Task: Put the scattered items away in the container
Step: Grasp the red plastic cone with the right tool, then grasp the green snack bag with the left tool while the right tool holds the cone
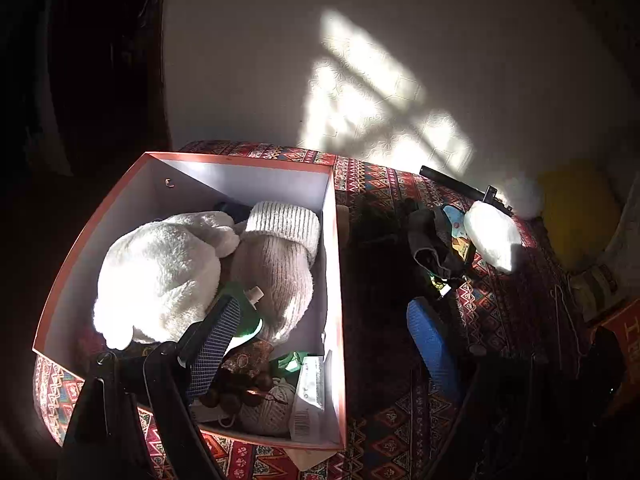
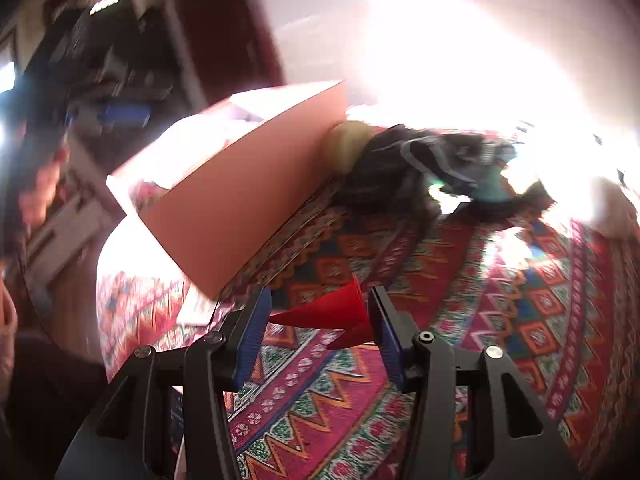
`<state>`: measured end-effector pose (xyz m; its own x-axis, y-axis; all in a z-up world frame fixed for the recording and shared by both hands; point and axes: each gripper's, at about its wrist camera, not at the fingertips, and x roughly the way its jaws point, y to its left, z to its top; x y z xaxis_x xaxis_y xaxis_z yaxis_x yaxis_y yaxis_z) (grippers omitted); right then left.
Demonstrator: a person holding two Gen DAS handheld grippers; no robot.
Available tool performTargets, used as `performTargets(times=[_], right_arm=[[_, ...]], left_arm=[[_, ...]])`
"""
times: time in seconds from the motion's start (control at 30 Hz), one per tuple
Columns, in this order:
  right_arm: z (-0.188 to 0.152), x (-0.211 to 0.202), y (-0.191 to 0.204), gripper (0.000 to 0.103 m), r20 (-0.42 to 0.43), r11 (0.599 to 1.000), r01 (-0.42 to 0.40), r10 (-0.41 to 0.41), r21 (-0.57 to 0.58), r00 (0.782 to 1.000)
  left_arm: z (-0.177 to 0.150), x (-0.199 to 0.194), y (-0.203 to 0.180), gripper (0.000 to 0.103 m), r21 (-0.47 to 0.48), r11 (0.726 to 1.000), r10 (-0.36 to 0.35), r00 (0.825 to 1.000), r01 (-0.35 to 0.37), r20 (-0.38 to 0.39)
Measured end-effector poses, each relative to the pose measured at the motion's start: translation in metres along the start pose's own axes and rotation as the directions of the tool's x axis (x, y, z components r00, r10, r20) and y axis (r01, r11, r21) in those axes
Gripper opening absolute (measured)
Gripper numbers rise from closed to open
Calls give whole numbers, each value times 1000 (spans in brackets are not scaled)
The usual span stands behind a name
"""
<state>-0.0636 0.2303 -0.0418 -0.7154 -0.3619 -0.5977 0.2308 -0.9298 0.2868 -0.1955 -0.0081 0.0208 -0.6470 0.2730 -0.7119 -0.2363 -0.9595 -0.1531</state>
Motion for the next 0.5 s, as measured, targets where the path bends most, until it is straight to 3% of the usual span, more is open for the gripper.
performTargets(times=[0.13, 0.23, 0.33, 0.4, 0.47, 0.5], right_arm=[[4, -41, -58, 49, 156, 967, -3, -38, 255, 987], [9, -46, -84, 49, 184, 938, 11, -79, 348, 980], [13, -53, -106, 49, 205, 914, -7, -84, 406, 975], [13, -57, -116, 49, 222, 906, -25, -76, 423, 972], [18, -59, -123, 49, 230, 907, -31, -73, 419, 970], [20, -60, -125, 49, 235, 910, -34, -71, 413, 969]], left_arm=[[-15, 36, -70, 86, 65, 997, -33, 999, 35, -31], [-34, 80, -128, 86, 162, 987, -6, 999, 12, -36], [-56, 140, -168, 86, 232, 972, 67, 995, -49, -73], [-63, 181, -177, 80, 218, 973, 106, 986, -77, -126], [-61, 213, -173, 63, 166, 982, 116, 978, -87, -173], [-55, 224, -167, 63, 128, 988, 112, 979, -90, -173]])
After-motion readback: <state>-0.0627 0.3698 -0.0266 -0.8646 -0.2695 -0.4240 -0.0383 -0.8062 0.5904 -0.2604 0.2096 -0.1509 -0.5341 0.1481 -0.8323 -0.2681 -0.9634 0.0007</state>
